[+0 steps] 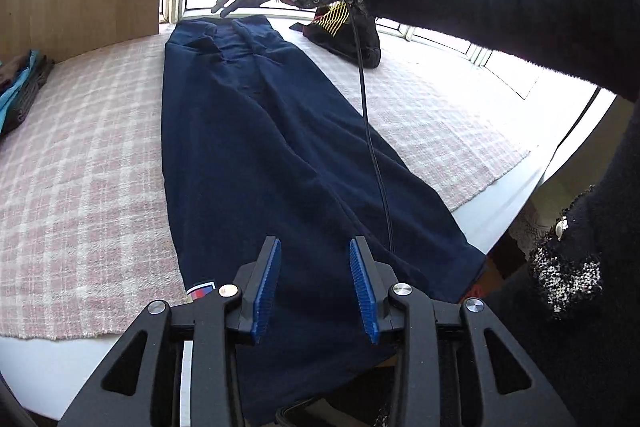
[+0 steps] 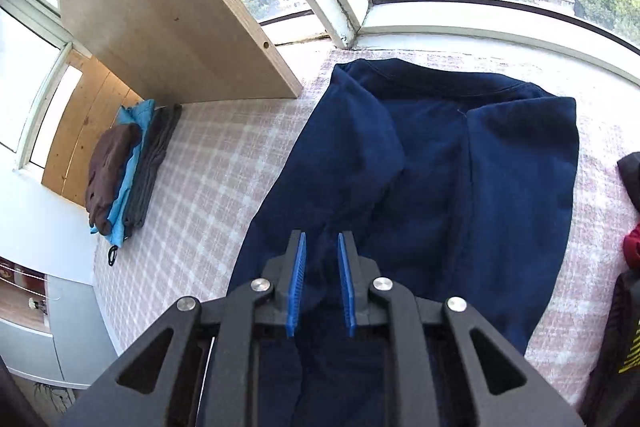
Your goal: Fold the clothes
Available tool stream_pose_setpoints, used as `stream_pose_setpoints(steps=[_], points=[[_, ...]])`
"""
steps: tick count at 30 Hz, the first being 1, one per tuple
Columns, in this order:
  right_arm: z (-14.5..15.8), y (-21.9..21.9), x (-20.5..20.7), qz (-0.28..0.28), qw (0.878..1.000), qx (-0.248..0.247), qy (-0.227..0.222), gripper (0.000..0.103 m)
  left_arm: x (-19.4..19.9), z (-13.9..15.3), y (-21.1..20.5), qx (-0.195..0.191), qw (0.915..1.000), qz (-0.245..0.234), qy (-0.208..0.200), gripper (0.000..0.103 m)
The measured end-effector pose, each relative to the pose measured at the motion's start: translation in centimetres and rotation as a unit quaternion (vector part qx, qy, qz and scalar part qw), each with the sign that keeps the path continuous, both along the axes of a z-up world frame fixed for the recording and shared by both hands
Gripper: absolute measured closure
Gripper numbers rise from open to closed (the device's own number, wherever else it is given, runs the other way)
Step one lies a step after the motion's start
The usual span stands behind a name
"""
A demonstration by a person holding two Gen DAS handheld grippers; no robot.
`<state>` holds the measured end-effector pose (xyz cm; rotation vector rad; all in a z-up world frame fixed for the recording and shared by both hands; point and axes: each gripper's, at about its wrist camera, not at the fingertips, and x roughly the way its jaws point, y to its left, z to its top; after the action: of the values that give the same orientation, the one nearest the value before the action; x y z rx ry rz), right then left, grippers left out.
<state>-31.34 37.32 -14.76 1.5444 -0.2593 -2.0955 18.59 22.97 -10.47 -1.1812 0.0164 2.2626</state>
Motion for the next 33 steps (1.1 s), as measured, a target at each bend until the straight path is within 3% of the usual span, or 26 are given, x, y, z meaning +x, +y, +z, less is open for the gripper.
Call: stream_pose_setpoints(steps=[2, 7, 9, 14, 17, 22, 29, 31, 32, 33], points=[[-1.3, -0.3, -2.0, -0.005, 1.000, 0.005, -0.009, 0.084, -0.8, -1.4, 0.6, -0.016, 0.9997, -0.008, -0.016, 0.069], [-3.8, -0.7, -4.9, -0.007, 0.999, -0.015, -0.047, 0.081, -1.4, -3.0, 0.2, -0.011, 0.9986, -0.001, -0.051, 0.069], [-3.9, -1.5, -5.2, 0.015, 0.999, 0.012, -0.037, 0.081, -1.6, -3.4, 0.0, -0.009, 0.9980, 0.001, -0.062, 0.069], [-2.7, -2.0, -5.7, 0.037, 0.998, 0.043, -0.020, 0.080, -1.8, -3.6, -0.1, -0.003, 0.9978, -0.004, -0.066, 0.069], [-1.9, -0.3, -7.0, 0.002, 1.000, 0.007, -0.028, 0.067, -1.9, -3.7, -0.2, 0.002, 0.9978, -0.006, -0.066, 0.069], [-2.6, -0.2, -8.7, -0.012, 0.999, 0.030, -0.041, 0.067, -2.2, -3.6, -0.1, 0.006, 0.9975, -0.012, -0.069, 0.069], [-4.4, -2.4, -8.8, 0.025, 0.996, 0.081, -0.040, 0.067, -2.3, -3.5, 0.3, -0.012, 0.9974, -0.028, -0.065, 0.069], [-4.3, -2.8, -8.9, 0.044, 0.994, 0.095, -0.033, 0.079, -2.3, -3.5, 0.3, -0.014, 0.9974, -0.029, -0.064, 0.069], [-4.1, -3.1, -8.9, 0.055, 0.992, 0.108, -0.026, 0.100, -2.2, -3.4, 0.3, -0.014, 0.9975, -0.029, -0.064, 0.069], [-3.8, -3.4, -8.9, 0.066, 0.991, 0.118, -0.016, 0.099, -2.2, -3.4, 0.2, -0.012, 0.9975, -0.028, -0.064, 0.069]])
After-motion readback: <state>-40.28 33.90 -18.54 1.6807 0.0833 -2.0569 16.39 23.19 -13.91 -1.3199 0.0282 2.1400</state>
